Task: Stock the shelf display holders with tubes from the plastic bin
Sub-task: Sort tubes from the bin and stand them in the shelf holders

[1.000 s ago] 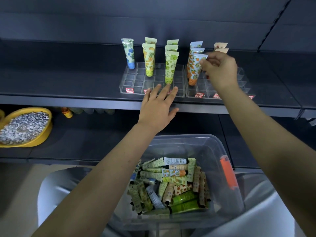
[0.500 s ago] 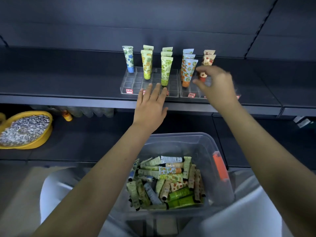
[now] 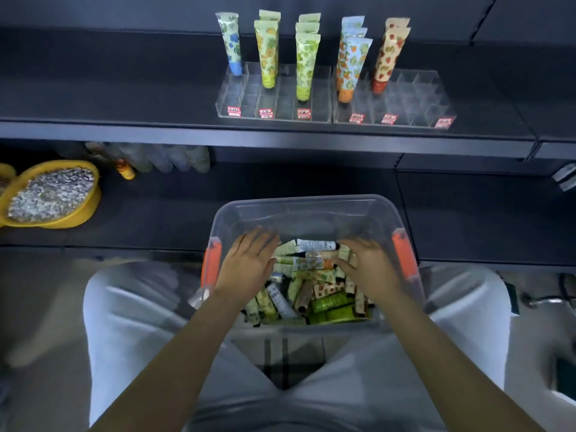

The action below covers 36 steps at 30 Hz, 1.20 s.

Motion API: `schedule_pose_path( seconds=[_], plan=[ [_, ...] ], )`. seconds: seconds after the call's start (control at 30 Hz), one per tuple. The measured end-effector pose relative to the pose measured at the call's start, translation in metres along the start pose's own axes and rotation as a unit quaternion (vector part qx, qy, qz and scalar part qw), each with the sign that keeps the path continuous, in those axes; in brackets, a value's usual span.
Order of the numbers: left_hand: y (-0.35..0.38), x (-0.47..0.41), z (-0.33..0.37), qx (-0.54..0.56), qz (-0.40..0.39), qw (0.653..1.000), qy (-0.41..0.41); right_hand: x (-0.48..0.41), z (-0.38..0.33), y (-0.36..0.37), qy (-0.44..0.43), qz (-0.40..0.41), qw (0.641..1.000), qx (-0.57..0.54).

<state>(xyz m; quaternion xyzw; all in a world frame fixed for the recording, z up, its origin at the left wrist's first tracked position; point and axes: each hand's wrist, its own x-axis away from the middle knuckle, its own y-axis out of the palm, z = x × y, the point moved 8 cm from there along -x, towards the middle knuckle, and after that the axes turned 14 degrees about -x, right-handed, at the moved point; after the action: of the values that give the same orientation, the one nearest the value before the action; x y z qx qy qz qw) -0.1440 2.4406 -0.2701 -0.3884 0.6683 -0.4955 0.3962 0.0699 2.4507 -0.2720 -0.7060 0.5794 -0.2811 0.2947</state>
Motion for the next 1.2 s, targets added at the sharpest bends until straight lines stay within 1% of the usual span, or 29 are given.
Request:
schedule_pose_path(
  seconds=[0.07,0.2,0.37,0.53,0.67,0.73,0.9,1.03,1.2],
  plan=[
    [0.018,0.011,0.000,0.013,-0.037,0.999,0.006,0.005,0.009,0.011,0.009,-0.008,1.000,-0.008],
    [0.044,0.019,-0.002,0.041,-0.119,0.992,-0.008,0.006,0.022,0.025,0.031,-0.029,0.999,-0.013],
    [0.067,0.020,0.003,0.073,-0.188,0.979,-0.017,-0.002,0.039,0.036,0.065,-0.057,0.996,-0.018],
    [0.093,0.019,-0.006,0.099,-0.256,0.958,-0.079,-0.014,0.055,0.051,0.097,-0.087,0.991,-0.028],
    [0.112,0.018,-0.006,0.147,-0.296,0.937,-0.111,-0.024,0.065,0.064,0.117,-0.111,0.986,-0.043],
    [0.119,0.017,-0.007,0.168,-0.307,0.928,-0.129,-0.029,0.070,0.069,0.126,-0.118,0.984,-0.052],
    [0.131,0.014,-0.008,0.189,-0.312,0.917,-0.162,-0.041,0.078,0.077,0.139,-0.125,0.980,-0.067],
    [0.138,0.012,-0.010,0.192,-0.309,0.915,-0.173,-0.046,0.083,0.085,0.141,-0.131,0.978,-0.075],
    [0.142,0.006,-0.012,0.197,-0.291,0.914,-0.203,-0.051,0.089,0.091,0.140,-0.135,0.980,-0.051]
  ],
)
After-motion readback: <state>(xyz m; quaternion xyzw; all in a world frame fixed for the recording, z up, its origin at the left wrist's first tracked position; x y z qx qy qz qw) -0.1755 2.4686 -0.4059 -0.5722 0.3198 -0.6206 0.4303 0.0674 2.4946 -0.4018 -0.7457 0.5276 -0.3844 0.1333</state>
